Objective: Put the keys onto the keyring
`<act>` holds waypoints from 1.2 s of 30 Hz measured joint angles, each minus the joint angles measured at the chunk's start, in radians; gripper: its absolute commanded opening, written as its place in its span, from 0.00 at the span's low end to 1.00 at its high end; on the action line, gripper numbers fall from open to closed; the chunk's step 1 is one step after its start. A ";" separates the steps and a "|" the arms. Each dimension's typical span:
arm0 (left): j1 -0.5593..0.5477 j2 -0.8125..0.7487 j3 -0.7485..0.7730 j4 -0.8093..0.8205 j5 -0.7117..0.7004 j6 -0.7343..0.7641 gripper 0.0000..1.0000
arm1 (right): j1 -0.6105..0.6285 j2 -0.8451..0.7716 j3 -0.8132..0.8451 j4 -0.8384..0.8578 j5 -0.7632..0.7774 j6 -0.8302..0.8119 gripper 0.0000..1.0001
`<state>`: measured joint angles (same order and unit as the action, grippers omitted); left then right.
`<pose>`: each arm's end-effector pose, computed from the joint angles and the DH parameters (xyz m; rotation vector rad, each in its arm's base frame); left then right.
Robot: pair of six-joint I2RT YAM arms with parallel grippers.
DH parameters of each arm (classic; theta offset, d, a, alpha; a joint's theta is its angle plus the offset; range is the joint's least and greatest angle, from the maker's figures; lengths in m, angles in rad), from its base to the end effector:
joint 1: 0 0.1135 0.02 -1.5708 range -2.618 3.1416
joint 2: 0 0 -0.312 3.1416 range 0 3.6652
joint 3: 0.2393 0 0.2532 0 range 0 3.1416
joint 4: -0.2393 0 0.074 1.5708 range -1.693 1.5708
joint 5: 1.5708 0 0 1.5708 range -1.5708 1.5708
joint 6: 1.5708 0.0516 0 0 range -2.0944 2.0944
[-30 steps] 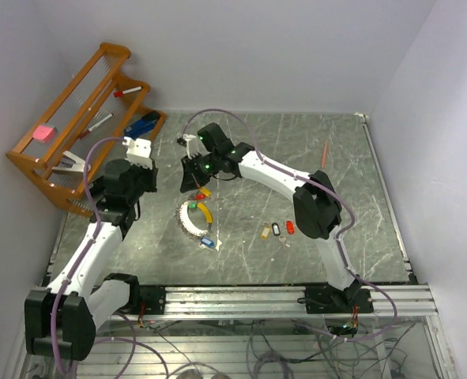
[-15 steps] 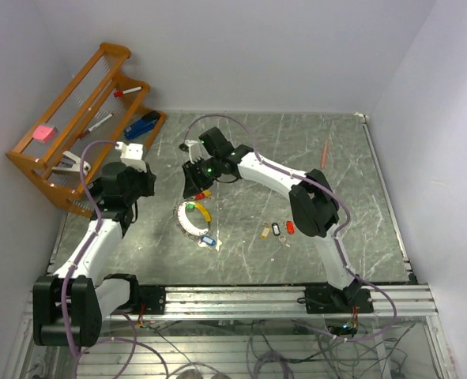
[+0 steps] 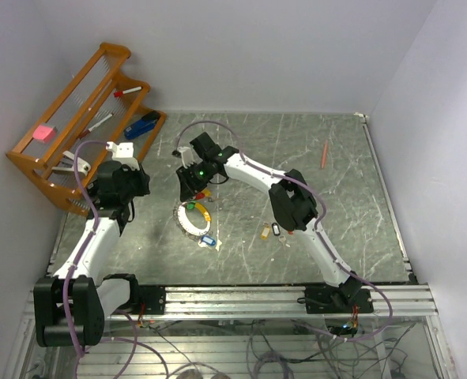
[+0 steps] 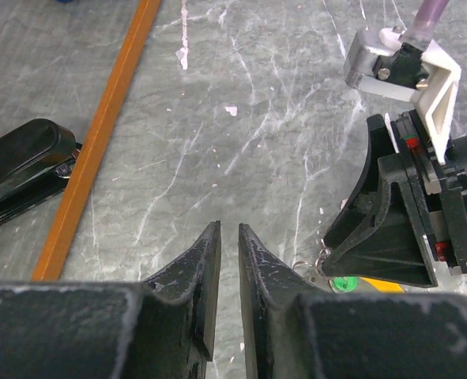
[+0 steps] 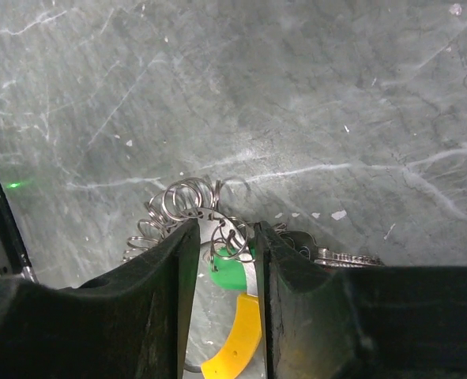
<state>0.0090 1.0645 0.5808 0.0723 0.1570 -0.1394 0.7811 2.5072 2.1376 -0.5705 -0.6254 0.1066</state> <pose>0.2290 -0.0060 0.2751 -0.0451 1.9842 -0.2401 0.3982 0.4373 0.1720 -1.1243 2.3738 1.1286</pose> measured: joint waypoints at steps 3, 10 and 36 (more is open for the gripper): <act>0.000 0.000 0.000 -0.003 0.001 0.000 0.25 | 0.000 0.000 0.000 0.014 -0.010 0.002 0.34; 0.000 0.000 0.000 -0.005 0.001 0.001 0.25 | 0.012 0.000 0.000 0.042 -0.017 0.009 0.32; 0.000 -0.002 0.000 -0.017 0.001 0.004 0.26 | 0.025 0.047 0.002 0.049 -0.046 0.005 0.00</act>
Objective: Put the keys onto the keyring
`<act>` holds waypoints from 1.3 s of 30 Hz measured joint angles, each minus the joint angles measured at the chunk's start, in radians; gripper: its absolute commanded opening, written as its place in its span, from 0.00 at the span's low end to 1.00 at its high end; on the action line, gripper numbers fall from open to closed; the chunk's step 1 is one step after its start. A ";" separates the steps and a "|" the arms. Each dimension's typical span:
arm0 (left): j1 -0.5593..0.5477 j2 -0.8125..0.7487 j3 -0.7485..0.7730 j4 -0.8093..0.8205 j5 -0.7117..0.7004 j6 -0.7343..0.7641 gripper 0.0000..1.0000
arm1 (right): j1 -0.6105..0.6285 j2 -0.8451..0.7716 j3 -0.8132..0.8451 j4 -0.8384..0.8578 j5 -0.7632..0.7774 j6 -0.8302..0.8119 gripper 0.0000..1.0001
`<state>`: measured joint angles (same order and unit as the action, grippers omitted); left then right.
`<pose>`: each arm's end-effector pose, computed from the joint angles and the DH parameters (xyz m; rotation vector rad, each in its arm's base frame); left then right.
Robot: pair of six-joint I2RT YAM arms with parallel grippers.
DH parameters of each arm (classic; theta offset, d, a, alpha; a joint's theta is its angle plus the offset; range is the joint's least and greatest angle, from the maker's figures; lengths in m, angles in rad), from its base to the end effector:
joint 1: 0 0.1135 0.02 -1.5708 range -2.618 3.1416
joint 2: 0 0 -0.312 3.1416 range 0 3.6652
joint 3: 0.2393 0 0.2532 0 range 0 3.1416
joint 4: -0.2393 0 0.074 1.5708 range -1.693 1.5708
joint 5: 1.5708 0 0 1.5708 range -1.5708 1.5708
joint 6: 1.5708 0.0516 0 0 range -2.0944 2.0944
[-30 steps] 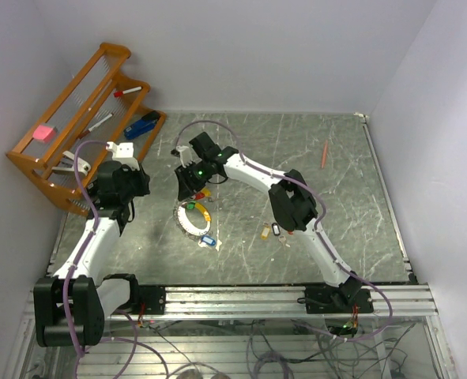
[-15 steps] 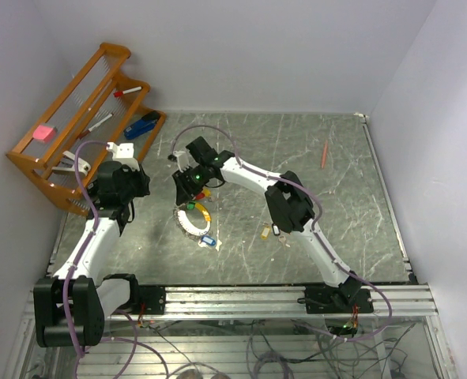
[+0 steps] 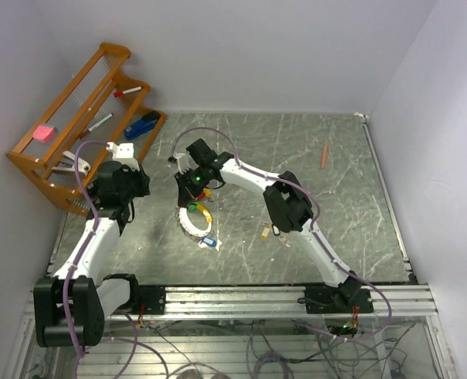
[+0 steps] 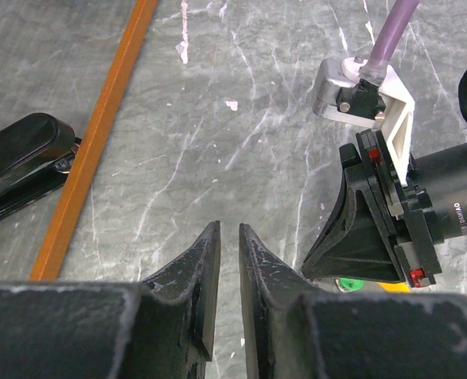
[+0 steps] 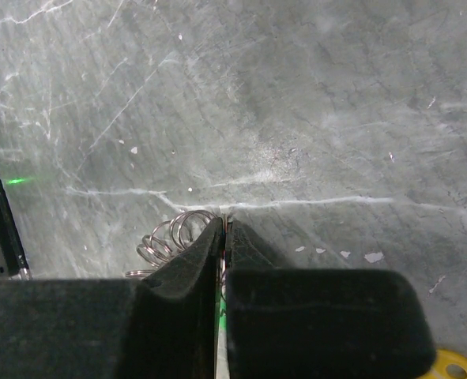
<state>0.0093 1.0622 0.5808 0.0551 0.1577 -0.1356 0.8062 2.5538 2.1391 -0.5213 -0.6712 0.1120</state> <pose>0.2277 -0.0060 0.2736 -0.0432 1.9989 -0.2386 0.3900 0.4529 0.1502 -1.1704 2.3554 1.1974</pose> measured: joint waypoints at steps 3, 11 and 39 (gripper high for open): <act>0.000 0.000 0.000 0.000 0.002 0.000 0.26 | 0.000 -0.009 -0.020 0.019 -0.002 0.000 0.00; 0.000 0.000 0.046 0.002 0.058 -0.039 0.26 | -0.003 -0.262 -0.288 0.168 0.023 0.032 0.00; -0.039 0.002 0.117 0.220 0.502 -0.323 0.57 | -0.008 -0.593 -0.459 0.448 0.111 0.135 0.00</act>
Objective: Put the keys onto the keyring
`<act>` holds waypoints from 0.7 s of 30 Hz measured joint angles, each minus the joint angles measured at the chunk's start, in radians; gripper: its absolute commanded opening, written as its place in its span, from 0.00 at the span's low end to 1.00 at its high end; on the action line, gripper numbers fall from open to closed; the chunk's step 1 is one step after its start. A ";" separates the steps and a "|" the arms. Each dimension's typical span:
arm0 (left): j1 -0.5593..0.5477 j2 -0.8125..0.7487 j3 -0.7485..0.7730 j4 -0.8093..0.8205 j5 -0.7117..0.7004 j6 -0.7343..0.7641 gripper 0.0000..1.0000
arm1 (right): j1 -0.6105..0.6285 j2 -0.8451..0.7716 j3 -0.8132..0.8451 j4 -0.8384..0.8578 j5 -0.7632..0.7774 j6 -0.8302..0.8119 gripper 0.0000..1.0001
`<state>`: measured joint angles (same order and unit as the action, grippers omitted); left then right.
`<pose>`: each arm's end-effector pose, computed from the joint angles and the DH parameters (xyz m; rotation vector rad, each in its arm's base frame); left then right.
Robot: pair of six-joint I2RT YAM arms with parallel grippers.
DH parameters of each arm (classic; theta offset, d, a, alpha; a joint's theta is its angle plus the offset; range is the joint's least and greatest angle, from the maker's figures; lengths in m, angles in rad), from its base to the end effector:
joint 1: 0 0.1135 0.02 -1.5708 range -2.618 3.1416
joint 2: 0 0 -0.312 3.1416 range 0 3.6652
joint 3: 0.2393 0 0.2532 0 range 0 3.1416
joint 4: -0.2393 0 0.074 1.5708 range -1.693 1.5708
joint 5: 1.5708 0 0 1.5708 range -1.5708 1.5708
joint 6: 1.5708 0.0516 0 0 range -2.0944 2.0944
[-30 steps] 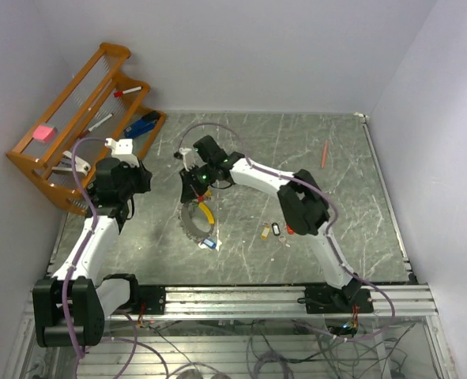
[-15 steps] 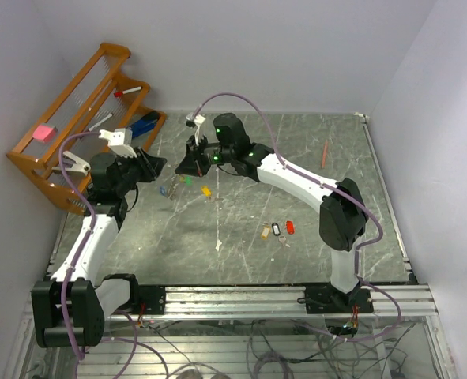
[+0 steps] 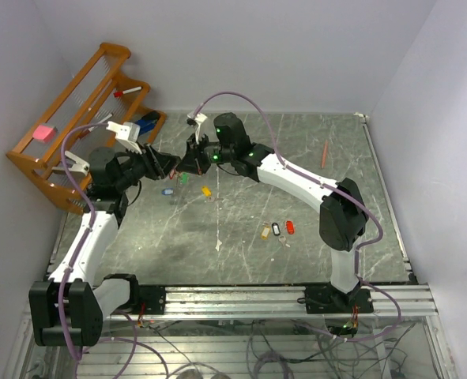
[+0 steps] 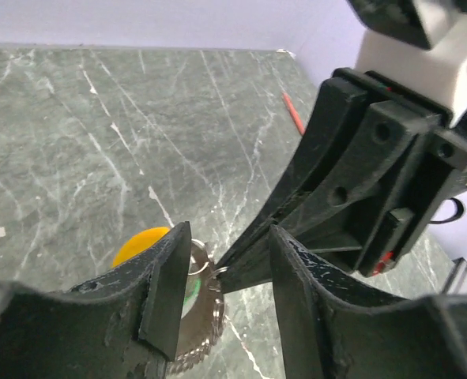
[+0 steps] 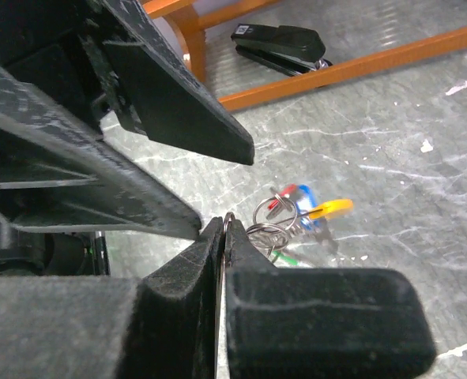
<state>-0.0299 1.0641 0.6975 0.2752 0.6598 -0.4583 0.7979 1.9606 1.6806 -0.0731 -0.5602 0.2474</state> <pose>0.2330 -0.0386 0.3437 0.1527 1.7183 -0.9102 0.3309 0.3785 0.3511 -0.9432 1.8423 1.2121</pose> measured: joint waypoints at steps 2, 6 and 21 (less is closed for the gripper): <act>0.001 0.000 0.019 -0.022 0.019 0.021 0.60 | 0.000 0.000 -0.002 0.001 0.007 0.000 0.00; 0.000 -0.005 0.060 -0.093 0.041 0.080 0.66 | 0.000 0.000 -0.004 0.000 0.029 -0.002 0.00; 0.008 -0.055 0.063 -0.235 0.111 0.211 0.79 | -0.011 -0.061 0.002 -0.063 0.100 -0.026 0.00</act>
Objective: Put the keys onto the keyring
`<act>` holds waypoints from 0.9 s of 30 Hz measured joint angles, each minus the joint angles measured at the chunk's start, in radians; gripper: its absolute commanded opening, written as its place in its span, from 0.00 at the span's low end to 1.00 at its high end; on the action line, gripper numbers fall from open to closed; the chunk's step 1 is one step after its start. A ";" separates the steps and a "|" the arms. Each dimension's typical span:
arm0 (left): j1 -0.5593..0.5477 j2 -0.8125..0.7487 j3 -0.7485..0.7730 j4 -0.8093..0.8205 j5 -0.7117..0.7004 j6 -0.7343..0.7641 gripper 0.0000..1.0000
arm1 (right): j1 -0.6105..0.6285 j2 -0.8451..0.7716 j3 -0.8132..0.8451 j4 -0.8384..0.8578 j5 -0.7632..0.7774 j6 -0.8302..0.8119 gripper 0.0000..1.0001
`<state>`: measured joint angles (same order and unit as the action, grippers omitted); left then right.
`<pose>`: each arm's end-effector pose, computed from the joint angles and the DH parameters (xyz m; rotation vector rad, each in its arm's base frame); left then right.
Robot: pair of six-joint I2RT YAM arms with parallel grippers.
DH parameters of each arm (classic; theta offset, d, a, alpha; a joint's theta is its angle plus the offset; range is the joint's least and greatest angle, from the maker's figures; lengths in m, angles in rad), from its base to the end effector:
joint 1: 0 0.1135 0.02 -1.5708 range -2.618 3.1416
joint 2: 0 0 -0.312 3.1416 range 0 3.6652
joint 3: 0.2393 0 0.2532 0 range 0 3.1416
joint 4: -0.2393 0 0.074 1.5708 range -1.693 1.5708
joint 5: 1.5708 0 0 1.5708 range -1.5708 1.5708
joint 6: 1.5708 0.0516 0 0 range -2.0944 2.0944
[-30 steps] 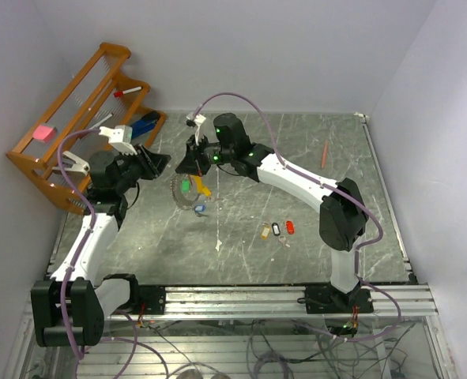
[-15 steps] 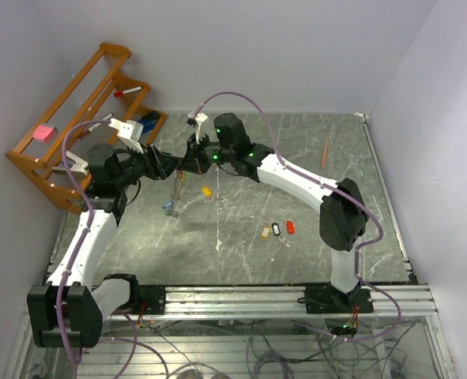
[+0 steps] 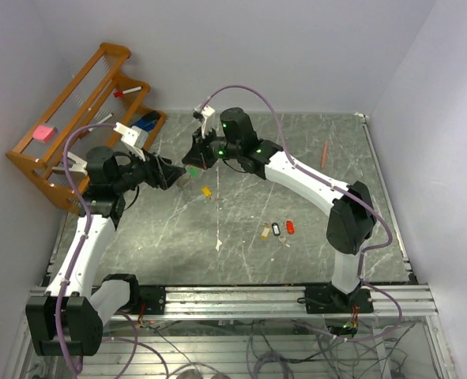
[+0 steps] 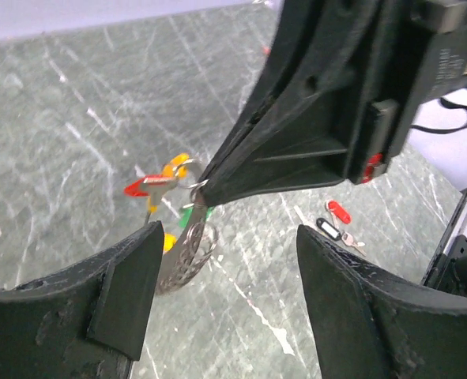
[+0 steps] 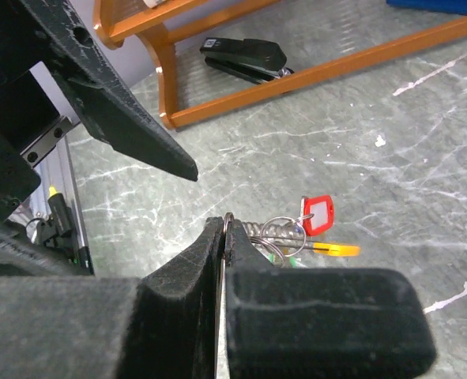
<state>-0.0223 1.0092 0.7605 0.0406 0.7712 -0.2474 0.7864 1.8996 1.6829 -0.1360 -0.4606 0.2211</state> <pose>0.2148 -0.0408 0.3523 0.3676 1.7639 -0.8750 0.3276 0.3607 0.3730 -0.8817 1.8500 1.0963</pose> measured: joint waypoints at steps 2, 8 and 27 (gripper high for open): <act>0.000 -0.009 -0.002 0.029 0.041 0.003 0.79 | -0.001 0.000 0.006 -0.008 -0.015 0.003 0.00; 0.000 0.002 -0.008 0.148 0.140 -0.004 0.78 | -0.002 0.000 0.047 -0.016 -0.086 0.030 0.00; 0.000 0.009 -0.028 0.178 0.196 0.057 0.74 | -0.056 -0.006 0.058 0.051 -0.253 0.153 0.00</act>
<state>-0.0223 1.0180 0.7322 0.2188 0.9672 -0.1905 0.7300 1.8931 1.7409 -0.0849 -0.7136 0.3740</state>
